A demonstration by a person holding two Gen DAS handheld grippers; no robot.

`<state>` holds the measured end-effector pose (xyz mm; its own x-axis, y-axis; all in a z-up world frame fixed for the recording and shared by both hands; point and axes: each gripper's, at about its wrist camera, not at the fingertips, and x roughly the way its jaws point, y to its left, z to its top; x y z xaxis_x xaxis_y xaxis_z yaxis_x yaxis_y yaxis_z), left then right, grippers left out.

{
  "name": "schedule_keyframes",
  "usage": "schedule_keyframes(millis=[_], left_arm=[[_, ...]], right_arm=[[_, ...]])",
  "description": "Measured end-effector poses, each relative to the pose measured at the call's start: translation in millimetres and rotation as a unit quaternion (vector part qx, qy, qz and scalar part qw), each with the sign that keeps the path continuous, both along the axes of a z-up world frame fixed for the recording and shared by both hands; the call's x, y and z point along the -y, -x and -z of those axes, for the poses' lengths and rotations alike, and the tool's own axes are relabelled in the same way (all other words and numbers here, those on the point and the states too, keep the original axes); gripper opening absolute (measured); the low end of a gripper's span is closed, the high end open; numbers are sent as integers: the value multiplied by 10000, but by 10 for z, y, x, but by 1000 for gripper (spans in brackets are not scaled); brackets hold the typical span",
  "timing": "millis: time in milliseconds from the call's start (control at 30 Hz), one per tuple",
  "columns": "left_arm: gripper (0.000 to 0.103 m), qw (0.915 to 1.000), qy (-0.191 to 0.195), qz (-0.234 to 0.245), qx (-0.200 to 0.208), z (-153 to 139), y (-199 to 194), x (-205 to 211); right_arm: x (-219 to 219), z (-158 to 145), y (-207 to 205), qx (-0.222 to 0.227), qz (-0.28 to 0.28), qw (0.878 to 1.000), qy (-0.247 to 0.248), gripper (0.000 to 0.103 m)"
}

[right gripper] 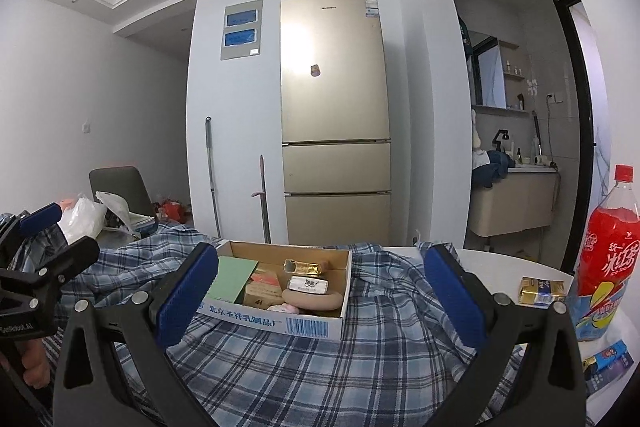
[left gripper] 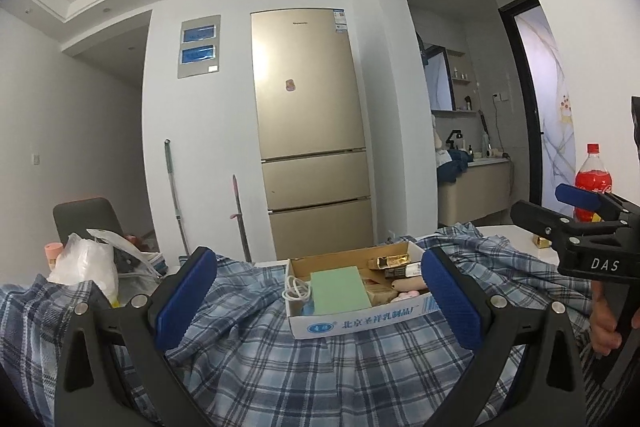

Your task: Organize soft objects

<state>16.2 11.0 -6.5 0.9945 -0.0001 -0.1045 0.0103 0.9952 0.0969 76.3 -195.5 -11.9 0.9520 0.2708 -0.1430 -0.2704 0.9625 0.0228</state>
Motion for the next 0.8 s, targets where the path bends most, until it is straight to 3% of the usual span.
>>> schedule_keyframes(millis=[800], left_arm=[[103,9995,194,-180,-187,-12,-76,-87]], right_arm=[[10,2,-15,-94,57,9999,24,103]])
